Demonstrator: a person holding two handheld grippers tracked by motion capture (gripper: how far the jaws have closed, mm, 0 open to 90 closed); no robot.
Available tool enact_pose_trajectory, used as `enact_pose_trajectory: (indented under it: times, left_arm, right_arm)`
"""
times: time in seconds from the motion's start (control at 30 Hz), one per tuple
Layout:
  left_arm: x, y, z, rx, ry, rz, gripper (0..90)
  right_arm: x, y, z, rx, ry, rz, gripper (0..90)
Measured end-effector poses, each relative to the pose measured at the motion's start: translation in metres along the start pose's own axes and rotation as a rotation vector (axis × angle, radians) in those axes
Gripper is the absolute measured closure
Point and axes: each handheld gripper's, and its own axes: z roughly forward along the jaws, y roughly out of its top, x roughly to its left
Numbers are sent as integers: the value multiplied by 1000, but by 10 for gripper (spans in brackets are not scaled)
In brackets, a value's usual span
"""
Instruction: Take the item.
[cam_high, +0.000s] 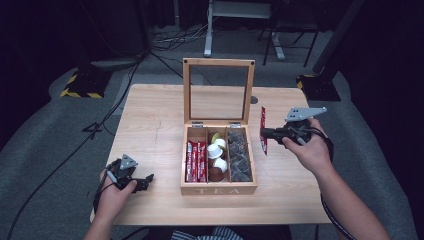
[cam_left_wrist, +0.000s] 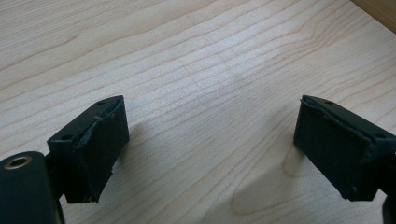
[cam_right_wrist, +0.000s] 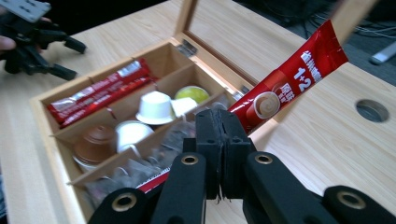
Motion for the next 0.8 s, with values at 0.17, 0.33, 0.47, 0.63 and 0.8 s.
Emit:
enact_pose_trajectory:
  times: [0.17, 0.33, 0.47, 0.63, 0.8]
  left_arm:
    - [0, 0, 0, 0, 0, 0, 105]
    - [0, 0, 0, 0, 0, 0, 105]
    - [0, 0, 0, 0, 0, 0, 105]
    - [0, 0, 0, 0, 2, 0, 102]
    - [0, 0, 0, 0, 2, -1, 103]
  right_arm:
    - [-15, -14, -5, 9, -27, -12, 890]
    - [-24, -30, -3, 29, -69, -36, 891]
    - [-32, -44, -2, 3, -71, 1, 890]
    - [-39, -55, 0, -27, -70, 30, 891]
    - [-46, -71, 7, -35, -86, 57, 891]
